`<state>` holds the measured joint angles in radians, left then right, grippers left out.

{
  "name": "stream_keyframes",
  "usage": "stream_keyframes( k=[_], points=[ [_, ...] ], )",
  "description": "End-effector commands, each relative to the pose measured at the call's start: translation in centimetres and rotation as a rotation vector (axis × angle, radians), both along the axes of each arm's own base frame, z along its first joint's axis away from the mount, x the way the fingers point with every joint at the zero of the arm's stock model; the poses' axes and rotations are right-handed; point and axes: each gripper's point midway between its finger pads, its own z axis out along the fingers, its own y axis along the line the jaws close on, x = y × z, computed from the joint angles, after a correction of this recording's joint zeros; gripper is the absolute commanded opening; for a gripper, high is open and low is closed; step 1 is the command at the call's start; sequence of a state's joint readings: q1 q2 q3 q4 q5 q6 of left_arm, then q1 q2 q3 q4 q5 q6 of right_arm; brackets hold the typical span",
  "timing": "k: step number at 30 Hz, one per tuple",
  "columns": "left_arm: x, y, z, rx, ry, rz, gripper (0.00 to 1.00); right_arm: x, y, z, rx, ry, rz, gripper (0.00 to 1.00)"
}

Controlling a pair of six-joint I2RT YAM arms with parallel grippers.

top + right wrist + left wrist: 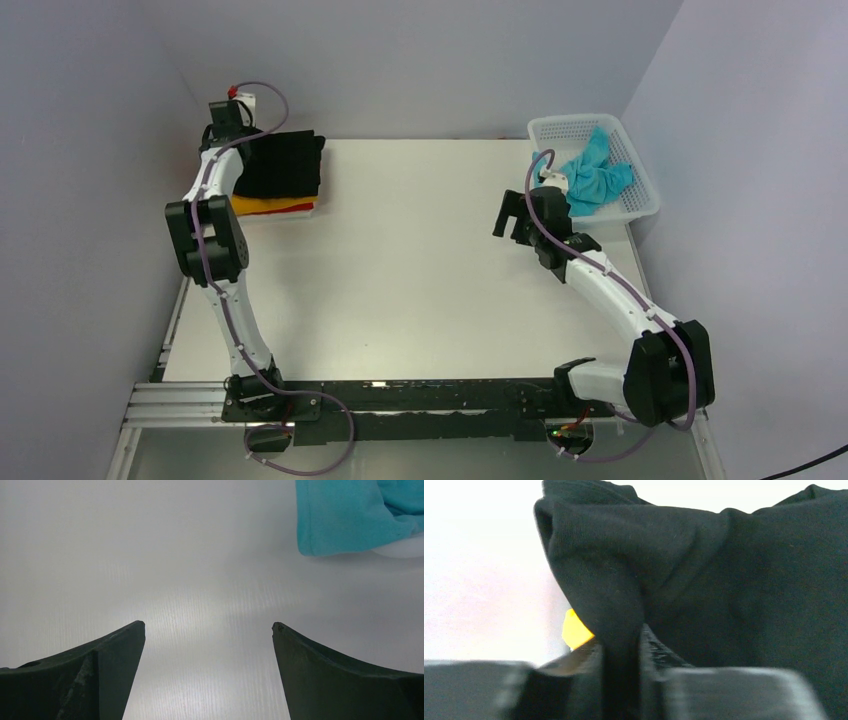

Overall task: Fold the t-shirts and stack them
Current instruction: Put the neatly folded tshirt into the corner of the board with the left arm, then reset both arms

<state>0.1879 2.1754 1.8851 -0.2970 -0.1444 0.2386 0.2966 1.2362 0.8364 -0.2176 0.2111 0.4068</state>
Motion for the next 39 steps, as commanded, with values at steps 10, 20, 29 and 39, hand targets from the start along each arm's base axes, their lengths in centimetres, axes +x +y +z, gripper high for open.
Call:
stream_keyframes(
  k=[10,20,29,39],
  points=[
    [-1.8,5.7,8.2,0.001,-0.217,0.402,0.99,0.9,0.3,2.0,0.031,-0.052,-0.011,1.0],
    [-3.4,6.6,9.2,-0.012,-0.198,0.515,0.99,0.6,-0.1,2.5,0.023,-0.072,-0.017,1.0],
    [-4.9,-4.4,16.4,-0.347,-0.417,0.068,0.99,0.3,-0.4,2.6,0.021,-0.079,-0.033,1.0],
    [-13.8,-15.4,18.6,-0.533,-0.453,-0.066,0.99,-2.3,-0.9,2.9,0.088,-0.152,-0.043,1.0]
  ],
)
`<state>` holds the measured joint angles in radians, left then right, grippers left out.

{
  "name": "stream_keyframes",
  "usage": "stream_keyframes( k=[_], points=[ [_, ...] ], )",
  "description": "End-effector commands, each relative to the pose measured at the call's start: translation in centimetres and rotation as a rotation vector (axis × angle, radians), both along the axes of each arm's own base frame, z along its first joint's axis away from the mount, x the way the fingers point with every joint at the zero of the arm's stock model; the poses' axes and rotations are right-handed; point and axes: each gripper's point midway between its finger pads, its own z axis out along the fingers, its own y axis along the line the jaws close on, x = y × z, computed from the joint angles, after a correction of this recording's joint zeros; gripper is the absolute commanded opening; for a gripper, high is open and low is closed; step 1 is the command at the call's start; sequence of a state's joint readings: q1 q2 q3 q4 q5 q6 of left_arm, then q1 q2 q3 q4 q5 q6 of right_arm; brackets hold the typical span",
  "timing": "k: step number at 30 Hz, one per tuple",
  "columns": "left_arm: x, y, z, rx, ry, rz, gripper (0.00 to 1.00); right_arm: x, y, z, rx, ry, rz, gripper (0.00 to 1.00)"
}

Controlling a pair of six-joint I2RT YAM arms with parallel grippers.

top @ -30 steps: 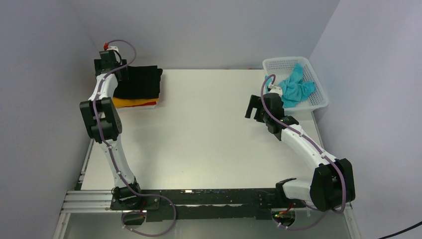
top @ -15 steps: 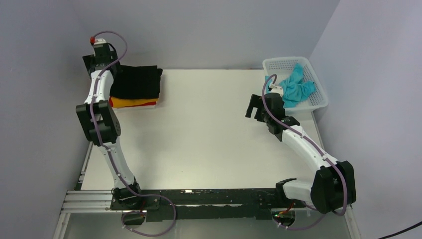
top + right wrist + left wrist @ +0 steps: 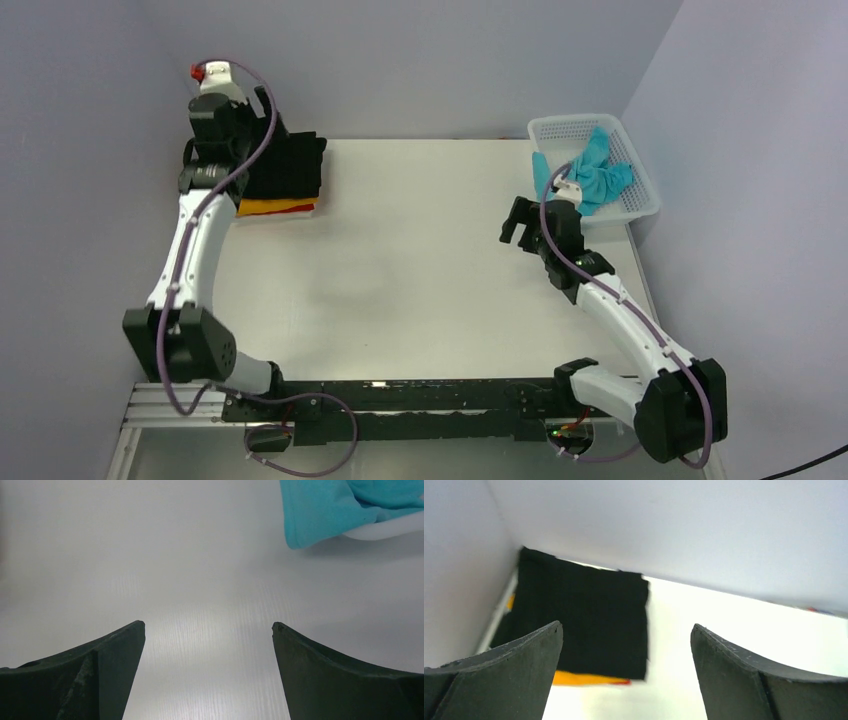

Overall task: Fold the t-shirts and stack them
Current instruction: Reset both arms

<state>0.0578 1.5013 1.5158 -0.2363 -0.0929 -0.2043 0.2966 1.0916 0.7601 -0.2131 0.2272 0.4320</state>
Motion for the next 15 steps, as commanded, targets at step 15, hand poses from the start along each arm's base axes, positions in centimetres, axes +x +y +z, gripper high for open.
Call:
stream_keyframes(
  k=[15],
  points=[
    [-18.8,-13.1,-15.8,-0.248,0.183,-0.258,1.0,-4.7,-2.3,-1.1,0.027,-0.107,-0.054,1.0]
  ],
)
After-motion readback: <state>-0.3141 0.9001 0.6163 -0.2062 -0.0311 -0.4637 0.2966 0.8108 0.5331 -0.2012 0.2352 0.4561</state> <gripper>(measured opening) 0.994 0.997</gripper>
